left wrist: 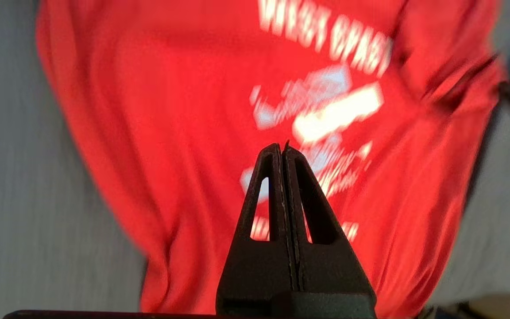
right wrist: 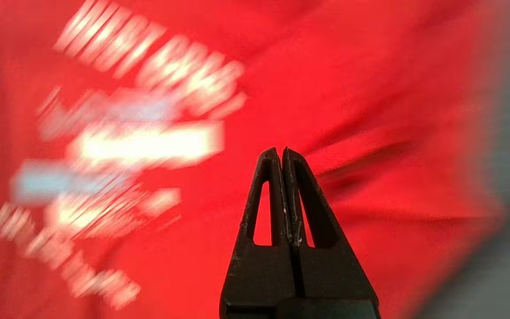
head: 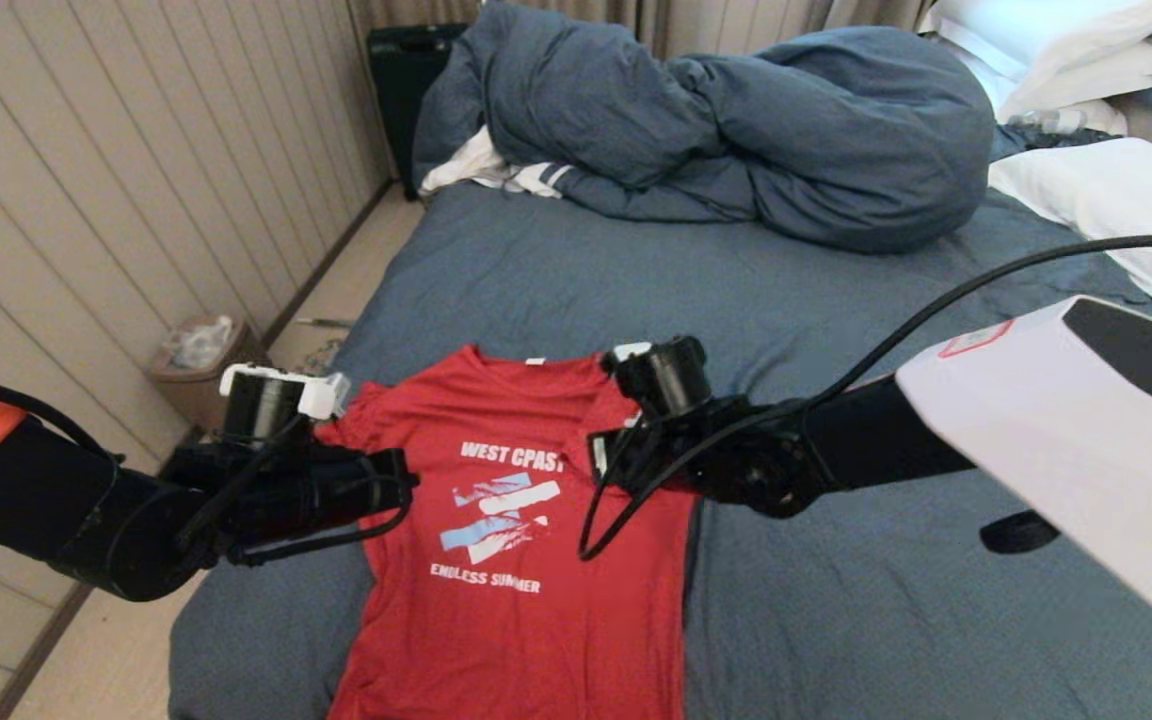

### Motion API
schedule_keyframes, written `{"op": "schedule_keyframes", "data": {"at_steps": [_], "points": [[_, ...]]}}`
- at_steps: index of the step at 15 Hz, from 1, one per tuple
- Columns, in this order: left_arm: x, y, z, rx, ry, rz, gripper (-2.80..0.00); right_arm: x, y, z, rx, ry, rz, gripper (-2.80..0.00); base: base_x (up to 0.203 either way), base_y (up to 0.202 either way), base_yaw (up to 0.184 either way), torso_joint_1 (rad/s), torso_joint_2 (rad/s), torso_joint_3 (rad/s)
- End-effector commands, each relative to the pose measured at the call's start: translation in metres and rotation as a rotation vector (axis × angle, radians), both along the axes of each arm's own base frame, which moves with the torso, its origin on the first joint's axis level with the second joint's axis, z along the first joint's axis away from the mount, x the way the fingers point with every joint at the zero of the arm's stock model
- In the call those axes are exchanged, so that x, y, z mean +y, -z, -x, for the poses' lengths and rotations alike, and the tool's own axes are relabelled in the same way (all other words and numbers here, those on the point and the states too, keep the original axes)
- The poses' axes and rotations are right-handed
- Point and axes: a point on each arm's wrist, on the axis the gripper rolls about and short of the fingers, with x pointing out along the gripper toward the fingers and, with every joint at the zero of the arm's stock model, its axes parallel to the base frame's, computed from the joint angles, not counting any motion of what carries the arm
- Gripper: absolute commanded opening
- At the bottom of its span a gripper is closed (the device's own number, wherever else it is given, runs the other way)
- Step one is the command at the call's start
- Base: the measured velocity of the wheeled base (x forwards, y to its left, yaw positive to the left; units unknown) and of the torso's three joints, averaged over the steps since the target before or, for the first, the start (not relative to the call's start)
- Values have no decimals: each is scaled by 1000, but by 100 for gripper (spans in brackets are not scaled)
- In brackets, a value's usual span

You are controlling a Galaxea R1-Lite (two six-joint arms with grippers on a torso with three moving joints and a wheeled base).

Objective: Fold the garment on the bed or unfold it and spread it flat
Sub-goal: Fold the red T-shirt

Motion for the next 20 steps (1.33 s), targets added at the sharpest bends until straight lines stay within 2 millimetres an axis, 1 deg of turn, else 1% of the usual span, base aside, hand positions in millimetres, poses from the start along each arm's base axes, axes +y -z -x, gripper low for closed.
{"op": "schedule_keyframes", "data": {"at_steps": [1, 2, 3, 5, 6, 7, 8, 9, 10, 13, 14, 15, 19, 20], "points": [[14, -5, -10, -28, -56, 8, -280, -24, -30, -1, -56, 50, -39, -280, 0, 0, 0, 0, 0, 0], [28, -12, -20, -58, -108, 13, -280, -42, -41, -4, -74, 89, -50, -280, 0, 0, 0, 0, 0, 0], [47, -19, -34, -89, -172, 16, -280, -65, -54, -6, -99, 139, -61, -280, 0, 0, 0, 0, 0, 0], [81, -26, -65, -136, -276, 17, -280, -101, -70, -13, -131, 227, -66, -280, 0, 0, 0, 0, 0, 0], [97, -26, -81, -148, -318, 15, -280, -121, -75, -18, -141, 277, -64, -280, 0, 0, 0, 0, 0, 0], [109, -23, -96, -145, -346, 12, -280, -136, -81, -19, -130, 316, -56, -280, 0, 0, 0, 0, 0, 0], [115, -18, -105, -121, -360, 8, -280, -141, -87, -16, -114, 327, -48, -280, 0, 0, 0, 0, 0, 0], [117, -11, -107, -83, -362, 1, 0, -143, -94, -12, -120, 334, -47, -280, 0, 0, 0, 0, 0, 0], [110, -6, -106, -66, -338, -6, 0, -143, -95, -11, -121, 344, -36, -280, 0, 0, 0, 0, 0, 0], [107, 19, -114, -20, -325, -23, 0, -141, -89, -13, -102, 345, -18, -280, 0, 0, 0, 0, 0, 0], [101, 27, -116, -11, -314, -30, 0, -139, -82, -16, -91, 349, -8, -280, 0, 0, 0, 0, 0, 0], [98, 30, -118, -9, -309, -34, 0, -137, -80, -18, -91, 358, 0, -280, 0, 0, 0, 0, 0, 0], [96, 39, -122, 2, -305, -37, 0, -136, -75, -23, -84, 358, 6, -280, 0, 0, 0, 0, 0, 0], [94, 39, -121, 2, -304, -38, -54, -136, -75, -23, -84, 358, 5, -280, 0, 0, 0, 0, 0, 0]]}}
